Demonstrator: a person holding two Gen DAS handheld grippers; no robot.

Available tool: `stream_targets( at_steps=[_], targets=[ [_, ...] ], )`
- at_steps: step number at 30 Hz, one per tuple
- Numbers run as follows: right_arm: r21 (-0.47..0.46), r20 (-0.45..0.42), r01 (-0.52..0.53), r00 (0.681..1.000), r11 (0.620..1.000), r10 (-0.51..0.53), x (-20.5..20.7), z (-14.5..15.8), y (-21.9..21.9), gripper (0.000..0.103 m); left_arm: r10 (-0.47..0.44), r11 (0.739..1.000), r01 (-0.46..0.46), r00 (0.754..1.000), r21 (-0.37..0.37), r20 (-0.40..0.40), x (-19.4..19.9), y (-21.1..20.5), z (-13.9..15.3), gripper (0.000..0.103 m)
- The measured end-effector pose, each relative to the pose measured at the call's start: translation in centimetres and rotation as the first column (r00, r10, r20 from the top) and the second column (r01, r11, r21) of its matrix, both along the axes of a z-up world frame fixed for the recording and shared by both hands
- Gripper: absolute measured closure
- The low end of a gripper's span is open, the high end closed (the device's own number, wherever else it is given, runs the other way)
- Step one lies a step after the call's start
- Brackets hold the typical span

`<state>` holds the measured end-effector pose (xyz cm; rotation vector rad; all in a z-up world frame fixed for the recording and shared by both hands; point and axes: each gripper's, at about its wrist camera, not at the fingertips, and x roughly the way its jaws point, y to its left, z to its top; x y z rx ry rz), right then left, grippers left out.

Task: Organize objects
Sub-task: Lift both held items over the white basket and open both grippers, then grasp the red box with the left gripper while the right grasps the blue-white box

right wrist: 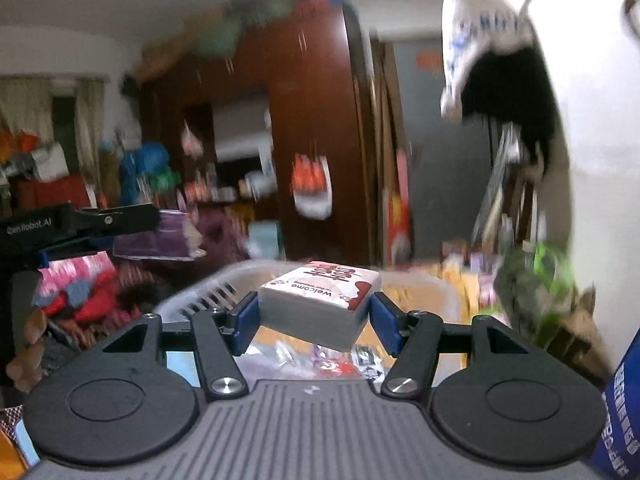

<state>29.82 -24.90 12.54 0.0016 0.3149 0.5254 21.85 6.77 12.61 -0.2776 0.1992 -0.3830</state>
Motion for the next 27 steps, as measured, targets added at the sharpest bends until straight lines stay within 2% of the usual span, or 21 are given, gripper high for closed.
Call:
stream_targets(
  at_steps=[2,5,7,8,9,11,13,15,17,21,22,25,27],
  targets=[
    [-0.062,-0.044,0.016,0.999,0.998,-0.018,2.4,0.0,1.3,0.040,-0.007,1.000,0.006,0.994,-0.013,-0.113,3.3,-0.6,-0.2,0.040],
    [-0.123,-0.089,0.020,0.996,0.992,-0.032,4.4,-0.8,2.6,0.040,-0.012,1.000,0.016,0.980,0.014,-0.200,5.8,-1.5,-1.4,0.040],
    [-0.125,-0.091,0.026,0.995,0.992,-0.038,4.7,-1.3,2.8,0.039,-0.032,0.999,0.036,0.979,0.015,-0.200,6.3,-1.9,-2.2,0.039],
    [-0.128,-0.091,0.025,0.995,0.991,-0.037,4.7,-1.4,2.9,0.036,-0.029,0.999,0.031,0.980,0.008,-0.198,6.5,-1.9,-2.5,0.037],
    [-0.137,-0.092,0.028,0.995,0.990,-0.041,4.6,-1.4,3.0,0.030,-0.022,1.000,0.024,0.981,0.003,-0.195,6.4,-1.7,-2.8,0.026],
    [-0.138,-0.029,0.072,0.997,0.988,-0.076,3.0,-0.8,2.6,0.004,-0.019,1.000,0.018,0.981,-0.007,-0.192,6.1,-1.4,-3.0,0.014],
    [-0.069,0.054,0.066,0.997,0.995,-0.062,-0.1,-0.3,0.9,0.000,-0.054,0.998,0.049,0.984,-0.035,-0.172,4.3,-0.7,-2.8,0.014],
    [0.026,0.076,0.030,0.997,0.999,-0.032,-3.1,-0.7,-1.7,0.000,-0.103,0.995,0.100,0.990,-0.030,-0.102,1.3,0.1,-3.0,0.013],
    [0.061,0.040,0.031,0.999,0.998,-0.034,-5.2,-2.5,-3.7,0.000,-0.083,0.996,0.086,0.994,0.033,-0.077,-1.6,0.5,-4.0,0.010],
    [-0.044,-0.110,0.032,0.993,0.999,-0.036,-5.3,-7.7,-3.8,0.000,0.053,0.983,-0.024,0.987,0.180,-0.154,-4.4,0.7,-8.1,0.009],
    [-0.051,-0.147,0.024,0.989,0.998,-0.031,-5.0,-8.7,-3.8,0.000,0.059,0.983,-0.028,0.984,0.181,-0.167,-4.8,1.1,-8.9,0.009],
    [-0.024,-0.227,0.012,0.974,1.000,-0.017,-3.6,-10.5,-3.5,0.004,0.056,0.993,-0.031,0.976,0.115,-0.212,-5.2,2.5,-10.8,0.009],
    [-0.031,-0.252,0.003,0.968,1.000,-0.011,-2.9,-11.0,-3.0,0.006,0.047,0.994,-0.022,0.968,0.102,-0.247,-5.2,2.9,-11.6,0.009]
  ],
)
